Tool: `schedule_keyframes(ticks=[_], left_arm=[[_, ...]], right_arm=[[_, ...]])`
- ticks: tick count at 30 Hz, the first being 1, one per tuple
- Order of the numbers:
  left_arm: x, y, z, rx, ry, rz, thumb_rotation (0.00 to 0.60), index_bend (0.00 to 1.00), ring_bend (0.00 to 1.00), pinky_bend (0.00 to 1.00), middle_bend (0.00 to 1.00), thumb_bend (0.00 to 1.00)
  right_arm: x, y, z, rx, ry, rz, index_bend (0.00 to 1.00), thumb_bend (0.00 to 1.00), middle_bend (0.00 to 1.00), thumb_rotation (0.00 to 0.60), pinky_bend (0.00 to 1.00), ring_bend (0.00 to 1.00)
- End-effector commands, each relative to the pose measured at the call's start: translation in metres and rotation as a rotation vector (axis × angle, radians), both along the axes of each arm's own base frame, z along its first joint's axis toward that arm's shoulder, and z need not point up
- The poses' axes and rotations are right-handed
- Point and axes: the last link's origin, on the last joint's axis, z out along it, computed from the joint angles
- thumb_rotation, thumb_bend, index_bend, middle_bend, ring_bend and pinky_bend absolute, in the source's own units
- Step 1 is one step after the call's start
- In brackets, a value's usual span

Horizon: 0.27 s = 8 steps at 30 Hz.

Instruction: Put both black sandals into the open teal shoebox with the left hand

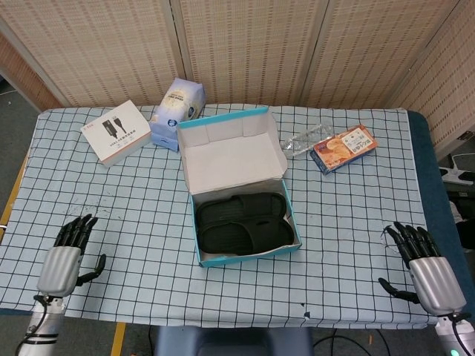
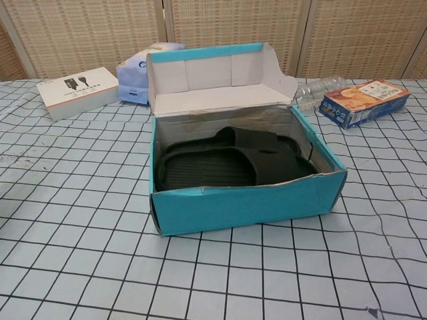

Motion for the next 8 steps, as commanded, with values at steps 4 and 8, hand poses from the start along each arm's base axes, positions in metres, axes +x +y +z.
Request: schedule_keyframes(ticks=[4,8], left_arm=[[-0.0260,-0.0164,0.0151,0.008,0.106,0.002,0.424,0.00,0.00,0.10,0.00,0.43],[-0.0266,-0.0156,0.0172,0.012,0.109,0.001,0.423,0.00,0.00,0.10,0.00,0.43]], right_arm=[[-0.0001,0.0016,0.0008,-0.039,0.010,-0.029,0.00,0.15,0.00,0.468,0.00,0.00],[0.0000,0.0017,0.0005,-0.045,0.016,-0.033,0.00,0.15,0.00,0.467,0.00,0.00]])
